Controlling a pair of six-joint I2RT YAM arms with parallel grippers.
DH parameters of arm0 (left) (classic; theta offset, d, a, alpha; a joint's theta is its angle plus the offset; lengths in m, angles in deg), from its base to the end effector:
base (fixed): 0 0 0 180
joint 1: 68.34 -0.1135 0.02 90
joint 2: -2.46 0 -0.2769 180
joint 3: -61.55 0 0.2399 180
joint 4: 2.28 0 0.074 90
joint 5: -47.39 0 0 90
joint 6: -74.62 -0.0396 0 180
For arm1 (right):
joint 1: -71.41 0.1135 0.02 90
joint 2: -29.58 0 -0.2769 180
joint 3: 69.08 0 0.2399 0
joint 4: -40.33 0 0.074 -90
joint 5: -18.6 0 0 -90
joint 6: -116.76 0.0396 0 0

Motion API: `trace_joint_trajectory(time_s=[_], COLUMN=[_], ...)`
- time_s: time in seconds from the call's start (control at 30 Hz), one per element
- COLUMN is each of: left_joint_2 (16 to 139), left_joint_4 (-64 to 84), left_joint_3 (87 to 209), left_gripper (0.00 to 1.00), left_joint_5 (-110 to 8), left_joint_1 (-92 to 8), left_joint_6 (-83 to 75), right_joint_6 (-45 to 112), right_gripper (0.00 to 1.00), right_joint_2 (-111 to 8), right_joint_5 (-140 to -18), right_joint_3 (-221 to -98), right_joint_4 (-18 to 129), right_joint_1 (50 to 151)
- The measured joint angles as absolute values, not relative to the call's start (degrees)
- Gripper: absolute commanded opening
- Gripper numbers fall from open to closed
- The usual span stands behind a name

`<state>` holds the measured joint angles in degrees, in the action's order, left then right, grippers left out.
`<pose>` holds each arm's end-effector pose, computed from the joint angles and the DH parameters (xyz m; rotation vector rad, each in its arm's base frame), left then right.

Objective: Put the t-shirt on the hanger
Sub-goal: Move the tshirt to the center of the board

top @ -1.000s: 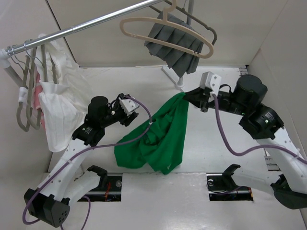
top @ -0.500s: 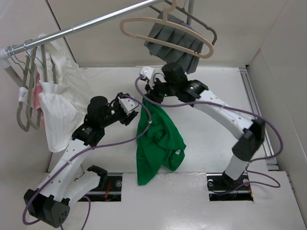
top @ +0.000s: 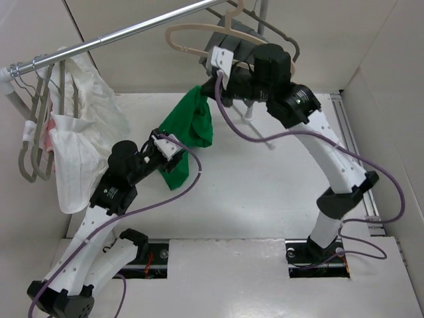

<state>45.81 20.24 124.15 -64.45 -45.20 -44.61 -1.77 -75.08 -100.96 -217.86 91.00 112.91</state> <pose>0.1374 -0.0747 0.3764 0.9690 1.3089 -0.2283 0.2642 0.2598 0.5360 -1.2730 1.1360 0.6026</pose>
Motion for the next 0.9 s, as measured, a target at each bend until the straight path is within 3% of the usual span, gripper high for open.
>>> trace_joint_trajectory(time_s=[0.17, 0.3, 0.37, 0.4, 0.47, 0.5, 0.73, 0.9], left_joint_2=[40.4, 37.1, 36.7, 36.9, 37.9, 38.7, 44.4, 44.7], left_joint_4=[19.3, 16.7, 16.0, 15.6, 15.0, 15.0, 15.5, 15.5], left_joint_3=[123.6, 123.5, 123.3, 123.2, 122.7, 122.5, 121.3, 120.5], left_gripper=[0.36, 0.33, 0.35, 0.36, 0.4, 0.43, 0.44, 0.44], left_joint_5=[-64.4, -63.2, -62.8, -62.6, -62.2, -62.1, -62.0, -61.6], left_joint_1=[-45.2, -45.2, -45.2, -45.2, -45.2, -45.2, -45.2, -45.2], left_joint_6=[-43.1, -41.0, -40.4, -40.2, -39.8, -39.6, -38.7, -37.8], right_joint_6=[-8.3, -12.2, -12.0, -11.5, -10.1, -9.4, -4.9, -1.5], right_gripper=[0.0, 0.01, 0.21, 0.56, 0.93, 1.0, 1.0, 1.0], right_joint_2=[-63.6, -58.4, -56.0, -54.7, -51.4, -49.8, -43.2, -53.2], right_joint_5=[-109.7, -109.8, -109.3, -109.0, -108.4, -107.8, -95.1, -91.0], right_joint_3=[-193.7, -171.4, -160.9, -156.3, -149.3, -147.3, -147.8, -152.7], right_joint_4=[92.8, 97.6, 100.0, 101.6, 104.8, 106.6, 105.3, 95.4], right_joint_1=[114.0, 116.3, 117.3, 117.7, 118.0, 118.1, 117.2, 112.9])
